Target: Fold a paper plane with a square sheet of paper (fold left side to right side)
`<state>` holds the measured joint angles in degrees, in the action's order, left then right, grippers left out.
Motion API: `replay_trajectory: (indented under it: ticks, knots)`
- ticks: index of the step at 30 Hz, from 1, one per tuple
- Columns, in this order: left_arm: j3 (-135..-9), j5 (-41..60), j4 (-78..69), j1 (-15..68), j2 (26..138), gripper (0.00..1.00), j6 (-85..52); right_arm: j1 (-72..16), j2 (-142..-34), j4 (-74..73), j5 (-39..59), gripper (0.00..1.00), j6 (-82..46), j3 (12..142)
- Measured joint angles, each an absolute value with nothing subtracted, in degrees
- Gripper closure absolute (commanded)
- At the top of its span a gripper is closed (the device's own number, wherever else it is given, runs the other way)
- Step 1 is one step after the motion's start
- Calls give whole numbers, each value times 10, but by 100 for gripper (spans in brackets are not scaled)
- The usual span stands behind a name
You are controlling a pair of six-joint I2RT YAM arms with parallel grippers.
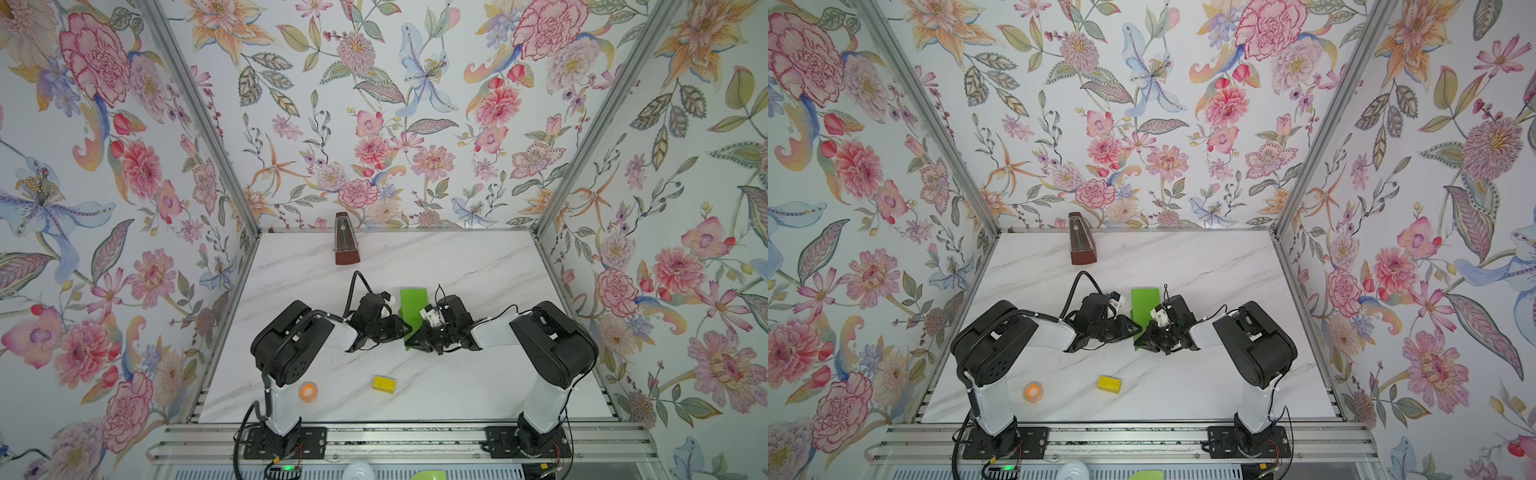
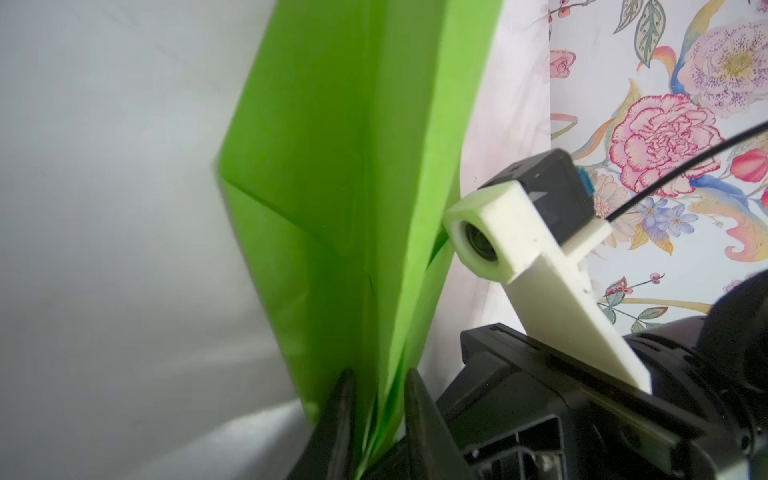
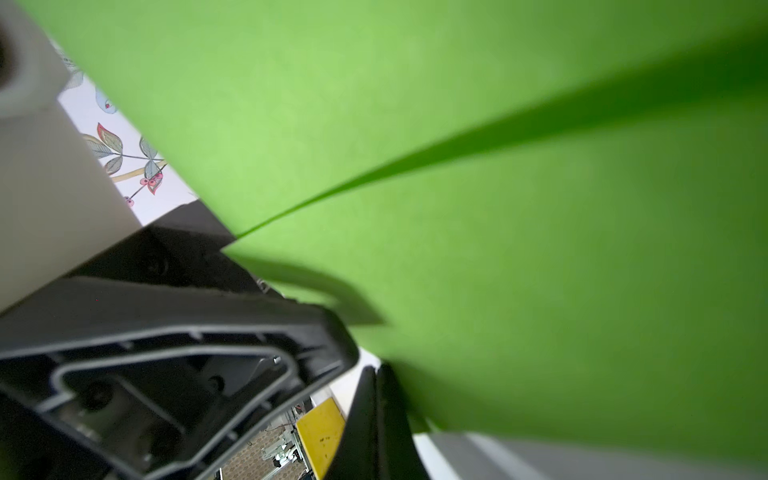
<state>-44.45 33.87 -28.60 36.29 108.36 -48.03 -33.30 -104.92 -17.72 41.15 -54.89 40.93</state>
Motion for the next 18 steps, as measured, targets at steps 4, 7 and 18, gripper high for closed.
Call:
replay_trajectory:
  ticks: [4,7,18]
  knots:
    - [-458,338,-254,350,1080,72,-457,-333,-1049,-176,411,99,-547,409]
    - [-467,338,-237,343,1080,75,-443,-333,-1049,-176,411,99,-547,409]
    - [-481,336,-209,337,1082,90,-416,-333,-1049,-176,411,99,-547,409]
